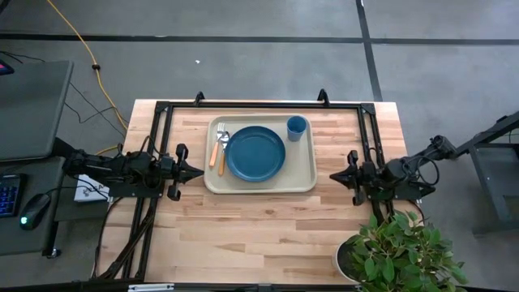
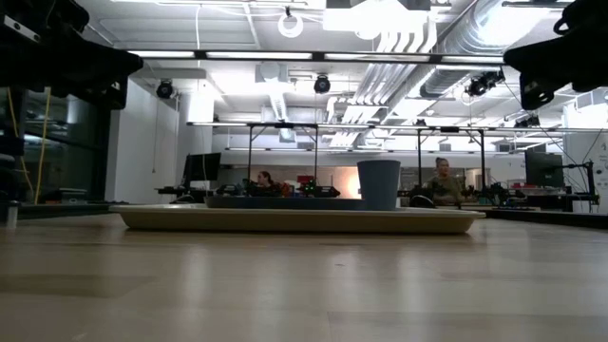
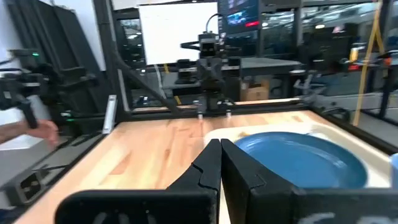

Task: Pick and place plate/cup/fork/spoon on tray
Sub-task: Return to Home Position

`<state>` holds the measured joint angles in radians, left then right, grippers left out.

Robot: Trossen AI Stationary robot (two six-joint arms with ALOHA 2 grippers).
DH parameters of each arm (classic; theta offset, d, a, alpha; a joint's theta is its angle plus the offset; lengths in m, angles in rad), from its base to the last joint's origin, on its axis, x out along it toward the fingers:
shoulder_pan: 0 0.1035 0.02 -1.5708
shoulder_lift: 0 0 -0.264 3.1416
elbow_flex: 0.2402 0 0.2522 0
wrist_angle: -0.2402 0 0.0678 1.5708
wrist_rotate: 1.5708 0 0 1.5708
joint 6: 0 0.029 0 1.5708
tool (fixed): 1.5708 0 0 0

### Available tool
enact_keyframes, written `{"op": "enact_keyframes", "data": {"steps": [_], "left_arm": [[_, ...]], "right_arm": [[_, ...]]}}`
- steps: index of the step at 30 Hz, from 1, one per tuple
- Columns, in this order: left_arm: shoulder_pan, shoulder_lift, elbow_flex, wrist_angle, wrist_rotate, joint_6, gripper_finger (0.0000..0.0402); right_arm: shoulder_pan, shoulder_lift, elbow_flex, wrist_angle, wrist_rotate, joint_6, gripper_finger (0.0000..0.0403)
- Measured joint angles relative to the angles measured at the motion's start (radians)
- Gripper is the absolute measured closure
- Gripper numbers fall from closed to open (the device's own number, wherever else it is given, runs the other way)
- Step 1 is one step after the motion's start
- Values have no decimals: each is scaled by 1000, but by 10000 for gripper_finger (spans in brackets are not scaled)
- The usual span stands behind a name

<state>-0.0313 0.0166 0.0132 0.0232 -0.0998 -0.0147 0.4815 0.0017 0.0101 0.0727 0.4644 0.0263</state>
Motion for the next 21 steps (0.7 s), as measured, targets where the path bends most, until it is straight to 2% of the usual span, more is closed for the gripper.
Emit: {"op": "enact_keyframes", "data": {"steps": [14,21], "left_arm": [[0,0,0,0,0,0,401],[0,0,0,0,0,0,401]], "right_arm": [[-178,0,-1,0,2,-42,403],[-302,0,-1,-1,-46,-57,403]]}}
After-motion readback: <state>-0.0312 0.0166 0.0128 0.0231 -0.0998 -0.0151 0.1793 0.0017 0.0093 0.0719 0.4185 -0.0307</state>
